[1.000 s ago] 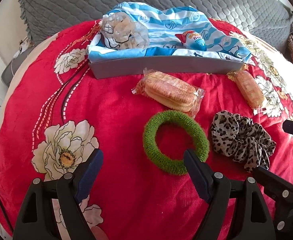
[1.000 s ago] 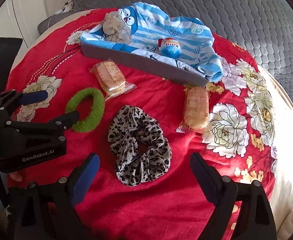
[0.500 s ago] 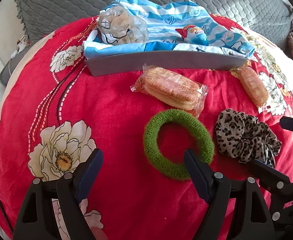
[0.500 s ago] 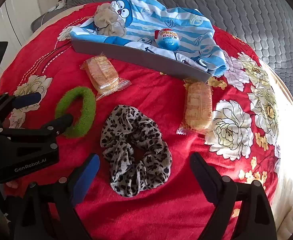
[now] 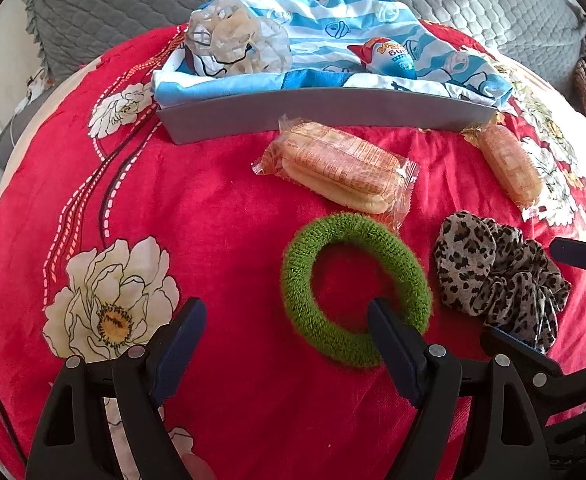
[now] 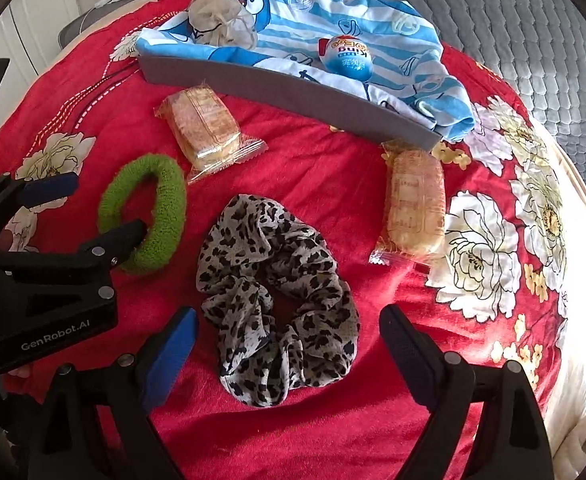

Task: Organize objects
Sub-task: 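Lower the left gripper toward the green ring while the right gripper approaches the leopard scrunchie, then close the left gripper on the green ring while the right gripper grasps the leopard scrunchie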

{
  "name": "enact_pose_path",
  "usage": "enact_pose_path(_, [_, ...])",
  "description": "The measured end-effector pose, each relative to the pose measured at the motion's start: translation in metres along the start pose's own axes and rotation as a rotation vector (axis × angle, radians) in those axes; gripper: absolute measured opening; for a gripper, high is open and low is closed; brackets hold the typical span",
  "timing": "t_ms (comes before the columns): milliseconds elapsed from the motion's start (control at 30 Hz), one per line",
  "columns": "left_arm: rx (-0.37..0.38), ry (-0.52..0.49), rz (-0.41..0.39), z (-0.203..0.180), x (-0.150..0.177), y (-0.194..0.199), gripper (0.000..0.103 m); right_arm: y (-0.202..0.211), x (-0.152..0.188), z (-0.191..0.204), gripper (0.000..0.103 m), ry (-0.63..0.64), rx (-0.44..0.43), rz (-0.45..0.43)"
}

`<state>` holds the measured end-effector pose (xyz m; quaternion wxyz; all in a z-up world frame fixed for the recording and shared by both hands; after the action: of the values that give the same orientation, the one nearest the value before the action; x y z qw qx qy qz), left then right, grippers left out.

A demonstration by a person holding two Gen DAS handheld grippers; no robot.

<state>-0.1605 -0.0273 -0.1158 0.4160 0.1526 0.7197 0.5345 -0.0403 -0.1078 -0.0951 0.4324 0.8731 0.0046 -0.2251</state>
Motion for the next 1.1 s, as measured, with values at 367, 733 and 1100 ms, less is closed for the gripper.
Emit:
enact_pose_path(367, [0.001, 0.04, 0.009, 0.004, 0.0, -0.008, 0.083, -0.007, -0.001, 0.002, 0.092, 0.005, 0.002, 0.014])
enact_pose_path(733, [0.028, 0.091, 0.003, 0.008, 0.0, -0.014, 0.083, -0.014, 0.0, 0.001, 0.072, -0.005, -0.016, 0.033])
enact_pose_path(1100, [0.036, 0.151, -0.011, 0.006, 0.0, -0.01, 0.067, -0.013, 0.0, 0.006, 0.043, 0.005, -0.045, 0.027])
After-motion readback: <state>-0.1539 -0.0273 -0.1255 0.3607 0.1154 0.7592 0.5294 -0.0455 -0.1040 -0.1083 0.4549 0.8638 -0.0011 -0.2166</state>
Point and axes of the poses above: each gripper's, at about its wrist camera, not at the fingertips, and y roughly against the way its jaws point, z to its left, x to its underside, the point moved 7 cm from there along -y, roughly the way its jaws point, and after that the axes turned 3 degrees about x, right-handed, at the moved point
